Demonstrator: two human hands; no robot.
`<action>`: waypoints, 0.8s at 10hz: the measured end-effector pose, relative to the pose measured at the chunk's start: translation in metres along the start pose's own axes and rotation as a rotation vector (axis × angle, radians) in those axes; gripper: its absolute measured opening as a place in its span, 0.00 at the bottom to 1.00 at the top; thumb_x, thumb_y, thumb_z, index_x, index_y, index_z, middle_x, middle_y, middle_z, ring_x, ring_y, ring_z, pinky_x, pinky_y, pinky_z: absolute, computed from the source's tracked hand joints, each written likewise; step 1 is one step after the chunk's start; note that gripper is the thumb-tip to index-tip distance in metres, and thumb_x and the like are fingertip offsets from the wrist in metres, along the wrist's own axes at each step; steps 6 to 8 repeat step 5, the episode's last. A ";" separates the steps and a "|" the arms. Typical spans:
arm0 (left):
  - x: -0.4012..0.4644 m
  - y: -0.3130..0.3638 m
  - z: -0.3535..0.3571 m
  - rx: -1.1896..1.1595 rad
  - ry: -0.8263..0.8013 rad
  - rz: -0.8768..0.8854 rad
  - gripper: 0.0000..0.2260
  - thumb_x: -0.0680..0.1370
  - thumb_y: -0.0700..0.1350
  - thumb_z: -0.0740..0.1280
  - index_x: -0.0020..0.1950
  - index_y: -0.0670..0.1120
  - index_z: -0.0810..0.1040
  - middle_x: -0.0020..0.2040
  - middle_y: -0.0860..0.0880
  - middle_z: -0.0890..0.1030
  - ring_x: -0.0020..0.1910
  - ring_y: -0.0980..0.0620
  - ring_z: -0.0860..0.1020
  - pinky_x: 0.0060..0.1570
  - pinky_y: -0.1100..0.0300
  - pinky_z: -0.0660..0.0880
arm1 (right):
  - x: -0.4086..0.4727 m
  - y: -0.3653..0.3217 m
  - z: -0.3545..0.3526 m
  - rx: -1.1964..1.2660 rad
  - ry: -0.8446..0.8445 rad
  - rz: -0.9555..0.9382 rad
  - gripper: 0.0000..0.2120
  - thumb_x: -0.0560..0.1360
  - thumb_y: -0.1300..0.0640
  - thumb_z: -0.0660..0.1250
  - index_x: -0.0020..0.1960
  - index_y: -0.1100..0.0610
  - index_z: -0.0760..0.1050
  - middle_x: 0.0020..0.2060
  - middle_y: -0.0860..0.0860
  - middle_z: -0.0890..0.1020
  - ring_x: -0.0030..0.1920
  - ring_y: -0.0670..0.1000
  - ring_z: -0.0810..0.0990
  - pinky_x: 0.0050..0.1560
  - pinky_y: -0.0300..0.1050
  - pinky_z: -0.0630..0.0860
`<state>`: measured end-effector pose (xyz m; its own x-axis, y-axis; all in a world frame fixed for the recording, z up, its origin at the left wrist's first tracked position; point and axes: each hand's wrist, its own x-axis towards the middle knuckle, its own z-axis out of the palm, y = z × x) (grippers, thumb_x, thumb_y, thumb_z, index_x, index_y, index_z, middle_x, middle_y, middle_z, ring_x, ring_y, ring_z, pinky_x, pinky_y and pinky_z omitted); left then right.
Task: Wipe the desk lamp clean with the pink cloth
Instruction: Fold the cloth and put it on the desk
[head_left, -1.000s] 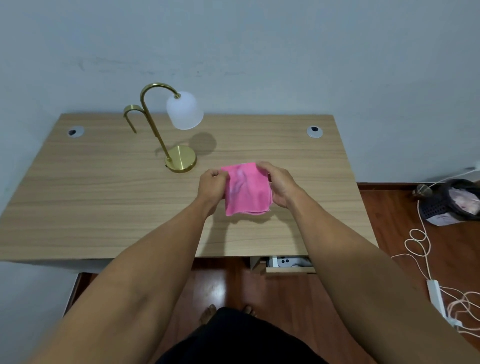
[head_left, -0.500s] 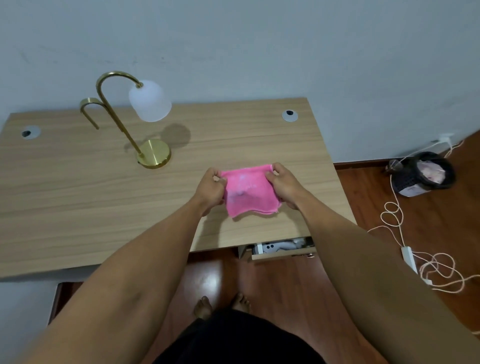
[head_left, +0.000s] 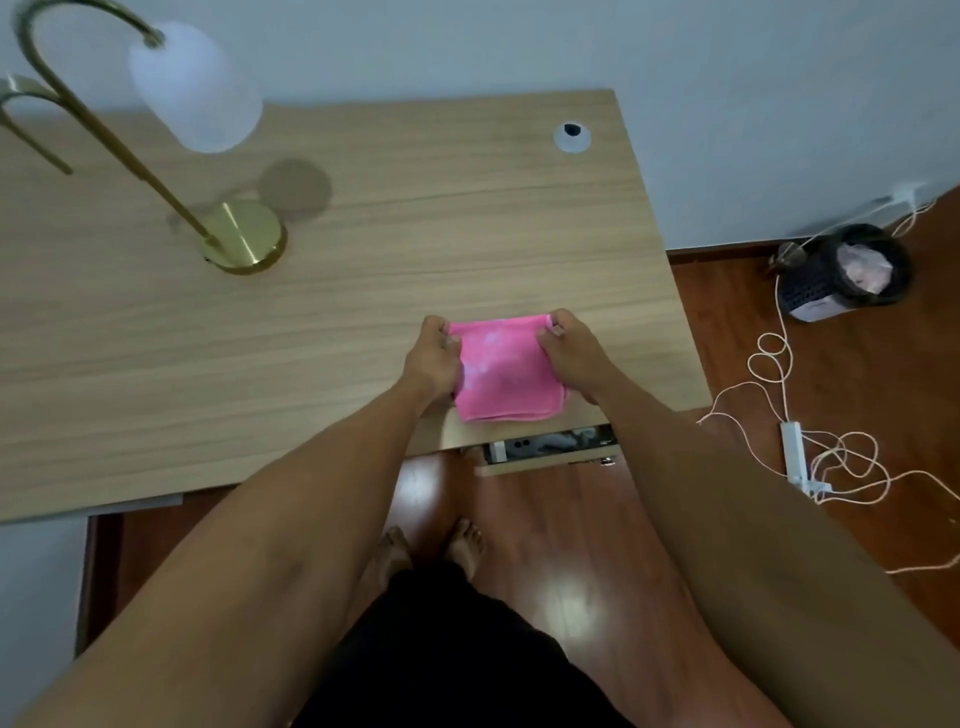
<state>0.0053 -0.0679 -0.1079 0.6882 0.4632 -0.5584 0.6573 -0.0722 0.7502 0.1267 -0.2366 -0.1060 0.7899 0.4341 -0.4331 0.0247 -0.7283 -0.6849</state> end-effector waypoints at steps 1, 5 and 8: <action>0.007 0.002 0.002 0.014 0.022 0.004 0.03 0.87 0.42 0.54 0.55 0.49 0.63 0.41 0.36 0.76 0.25 0.48 0.71 0.22 0.60 0.66 | 0.010 0.003 0.004 -0.044 0.043 -0.010 0.07 0.86 0.57 0.57 0.55 0.58 0.72 0.45 0.49 0.76 0.46 0.51 0.75 0.43 0.45 0.72; 0.000 0.005 -0.047 0.408 0.161 0.046 0.14 0.81 0.55 0.64 0.63 0.49 0.71 0.55 0.40 0.83 0.51 0.37 0.80 0.53 0.50 0.78 | 0.008 -0.030 0.013 -0.300 0.232 -0.143 0.12 0.85 0.56 0.58 0.63 0.61 0.73 0.58 0.59 0.78 0.52 0.58 0.76 0.51 0.52 0.74; 0.000 0.005 -0.047 0.408 0.161 0.046 0.14 0.81 0.55 0.64 0.63 0.49 0.71 0.55 0.40 0.83 0.51 0.37 0.80 0.53 0.50 0.78 | 0.008 -0.030 0.013 -0.300 0.232 -0.143 0.12 0.85 0.56 0.58 0.63 0.61 0.73 0.58 0.59 0.78 0.52 0.58 0.76 0.51 0.52 0.74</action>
